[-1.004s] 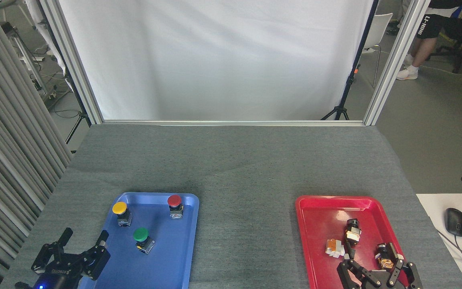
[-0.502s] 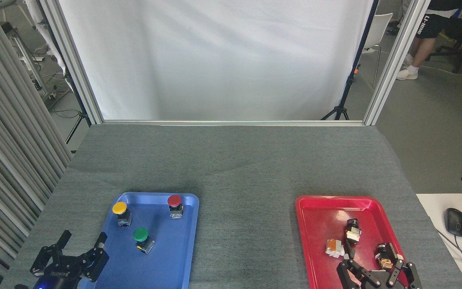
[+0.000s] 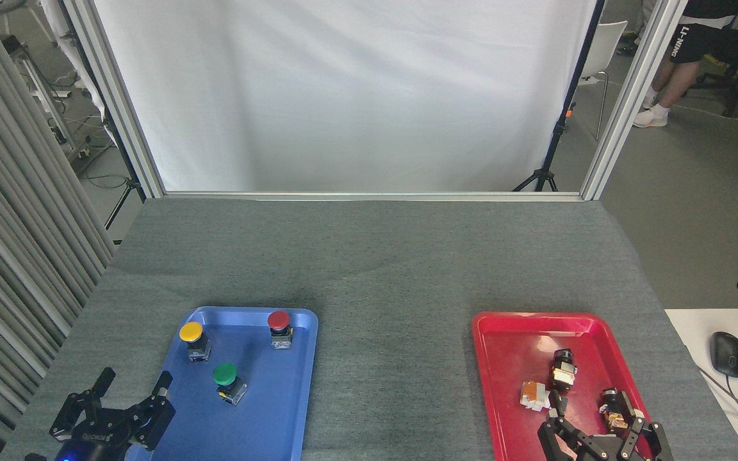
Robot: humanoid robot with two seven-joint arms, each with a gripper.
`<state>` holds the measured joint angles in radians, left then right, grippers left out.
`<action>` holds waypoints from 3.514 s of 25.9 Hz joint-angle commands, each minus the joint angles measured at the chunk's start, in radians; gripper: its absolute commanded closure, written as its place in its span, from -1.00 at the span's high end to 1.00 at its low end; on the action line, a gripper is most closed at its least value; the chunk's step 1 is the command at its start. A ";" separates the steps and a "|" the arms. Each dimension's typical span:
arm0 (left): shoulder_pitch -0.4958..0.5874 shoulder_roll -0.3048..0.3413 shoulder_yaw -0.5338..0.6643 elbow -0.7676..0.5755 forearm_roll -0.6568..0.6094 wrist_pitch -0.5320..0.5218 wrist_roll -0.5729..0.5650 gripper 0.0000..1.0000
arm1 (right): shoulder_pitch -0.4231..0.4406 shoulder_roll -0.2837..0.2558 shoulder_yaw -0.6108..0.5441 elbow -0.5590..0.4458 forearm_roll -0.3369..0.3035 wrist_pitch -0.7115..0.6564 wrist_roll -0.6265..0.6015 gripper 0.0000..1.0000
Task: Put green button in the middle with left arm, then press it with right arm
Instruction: 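Move the left hand forward toward the green button in the blue tray, then grasp the green button with the left hand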
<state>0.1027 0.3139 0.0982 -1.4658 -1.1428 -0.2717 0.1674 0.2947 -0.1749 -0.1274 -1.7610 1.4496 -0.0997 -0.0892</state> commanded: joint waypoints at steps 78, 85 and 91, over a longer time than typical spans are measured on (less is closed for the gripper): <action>-0.230 -0.002 -0.224 0.383 -0.120 -0.192 -0.012 0.98 | -0.023 0.014 -0.041 -0.008 0.000 0.000 0.000 1.00; -0.268 -0.007 -0.255 0.421 -0.121 -0.192 -0.012 0.98 | -0.023 0.006 -0.041 -0.008 0.000 0.000 0.000 1.00; -0.301 -0.029 -0.284 0.472 -0.121 -0.185 -0.012 0.68 | -0.023 0.006 -0.041 -0.008 0.000 0.002 0.000 1.00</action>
<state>-0.1820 0.2977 -0.1760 -1.0192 -1.2640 -0.4610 0.1555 0.2718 -0.1684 -0.1687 -1.7687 1.4495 -0.0996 -0.0892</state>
